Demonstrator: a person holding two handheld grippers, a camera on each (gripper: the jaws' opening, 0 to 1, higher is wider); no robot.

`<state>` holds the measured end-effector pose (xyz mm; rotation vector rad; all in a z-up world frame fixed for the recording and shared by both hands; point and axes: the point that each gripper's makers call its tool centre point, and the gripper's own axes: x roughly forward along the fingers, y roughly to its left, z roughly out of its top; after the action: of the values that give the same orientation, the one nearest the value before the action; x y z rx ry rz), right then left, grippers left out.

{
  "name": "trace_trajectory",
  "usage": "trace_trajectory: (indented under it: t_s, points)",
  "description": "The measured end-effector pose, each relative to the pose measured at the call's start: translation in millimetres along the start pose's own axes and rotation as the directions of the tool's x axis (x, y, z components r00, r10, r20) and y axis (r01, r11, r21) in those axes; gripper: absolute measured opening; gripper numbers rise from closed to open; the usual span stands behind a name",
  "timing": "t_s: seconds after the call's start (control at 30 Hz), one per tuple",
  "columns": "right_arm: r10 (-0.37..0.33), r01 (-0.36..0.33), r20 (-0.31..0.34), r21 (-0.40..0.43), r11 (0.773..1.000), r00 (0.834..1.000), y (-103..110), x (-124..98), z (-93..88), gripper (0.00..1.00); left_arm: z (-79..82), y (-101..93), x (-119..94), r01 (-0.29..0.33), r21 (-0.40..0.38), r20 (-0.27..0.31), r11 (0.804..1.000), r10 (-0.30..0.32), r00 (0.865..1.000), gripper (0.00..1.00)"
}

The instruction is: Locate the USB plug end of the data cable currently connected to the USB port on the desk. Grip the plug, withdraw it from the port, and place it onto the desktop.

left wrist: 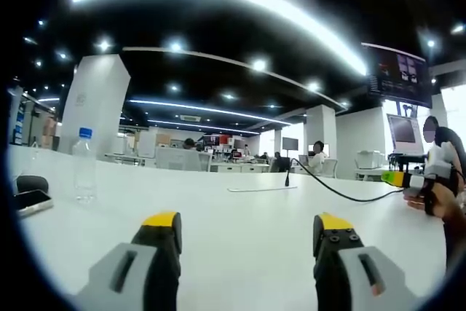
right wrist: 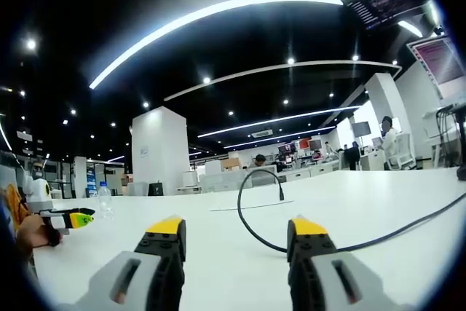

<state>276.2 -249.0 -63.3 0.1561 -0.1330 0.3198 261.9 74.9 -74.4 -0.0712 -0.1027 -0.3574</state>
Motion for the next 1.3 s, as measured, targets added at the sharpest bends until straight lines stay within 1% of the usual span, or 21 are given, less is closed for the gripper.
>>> trace_trajectory:
  t_s: [0.2,0.27,0.33,0.53,0.67,0.77,1.03,1.3]
  points:
    - [-0.001,0.001,0.002,0.005,1.0,1.0,-1.1,-0.5,-0.1,0.57,1.2,-0.7,-0.2,0.0,-0.014,0.009,1.0,0.0,1.0,0.74]
    - [0.0,0.0,0.004,0.012,1.0,1.0,-1.1,-0.5,-0.6,0.57,4.2,0.7,-1.1,-0.002,-0.042,0.027,0.999,0.004,1.0,0.74]
    - [0.002,-0.002,0.004,0.012,1.0,1.0,-0.2,-0.2,-1.3,0.57,4.1,1.5,-1.3,-0.007,-0.048,0.03,0.999,0.008,1.0,0.74]
    - [0.005,-0.005,0.004,0.013,1.0,1.0,1.0,0.4,-2.2,0.57,1.1,-0.8,-0.7,-0.003,-0.025,0.015,1.0,0.003,1.0,0.73]
    - [0.01,-0.01,0.005,0.016,1.0,1.0,2.5,0.6,-2.4,0.57,2.2,-0.6,-1.0,-0.001,-0.048,0.023,0.999,0.002,1.0,0.73]
    - [0.01,-0.01,0.004,0.015,1.0,1.0,2.6,0.5,-2.7,0.57,1.9,-0.9,-1.1,-0.004,-0.038,0.02,0.999,0.005,1.0,0.73]
    - [0.015,-0.015,0.003,0.022,1.0,1.0,3.2,0.4,-3.8,0.57,1.0,-6.0,-0.5,0.011,-0.013,0.012,1.0,-0.011,1.0,0.73]
    - [0.018,-0.018,0.0,0.018,1.0,1.0,3.7,0.4,-3.8,0.57,3.5,-6.0,-0.2,0.009,-0.013,0.017,1.0,-0.009,1.0,0.74]
